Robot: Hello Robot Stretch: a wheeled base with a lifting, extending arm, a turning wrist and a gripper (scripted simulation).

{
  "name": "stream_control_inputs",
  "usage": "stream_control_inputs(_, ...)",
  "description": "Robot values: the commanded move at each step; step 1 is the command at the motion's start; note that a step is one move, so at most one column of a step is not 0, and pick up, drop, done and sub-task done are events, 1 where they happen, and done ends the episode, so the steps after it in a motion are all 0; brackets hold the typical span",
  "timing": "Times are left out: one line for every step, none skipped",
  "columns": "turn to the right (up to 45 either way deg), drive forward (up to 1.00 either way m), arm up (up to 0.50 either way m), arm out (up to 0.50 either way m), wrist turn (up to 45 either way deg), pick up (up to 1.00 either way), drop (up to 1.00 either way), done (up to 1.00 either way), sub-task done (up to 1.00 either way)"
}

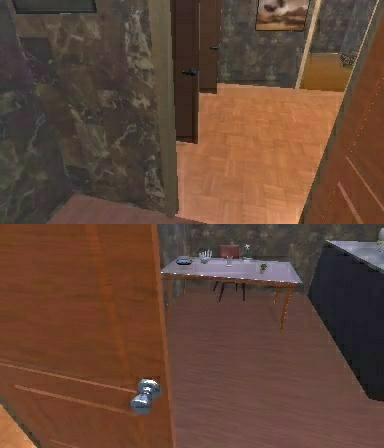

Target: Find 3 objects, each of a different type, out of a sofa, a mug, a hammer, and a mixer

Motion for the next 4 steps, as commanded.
stream_control_inputs(21.0, 0.0, 0.0, 0.0, 0.0, 0.0, 0.0, 0.0, 0.0)
stream_control_inputs(0.0, 1.0, 0.0, 0.0, 0.0, 0.0, 0.0, 0.0, 0.0)
stream_control_inputs(0.0, 0.25, 0.0, 0.0, 0.0, 0.0, 0.0, 0.0, 0.0)
stream_control_inputs(15.0, 0.0, 0.0, 0.0, 0.0, 0.0, 0.0, 0.0, 0.0)
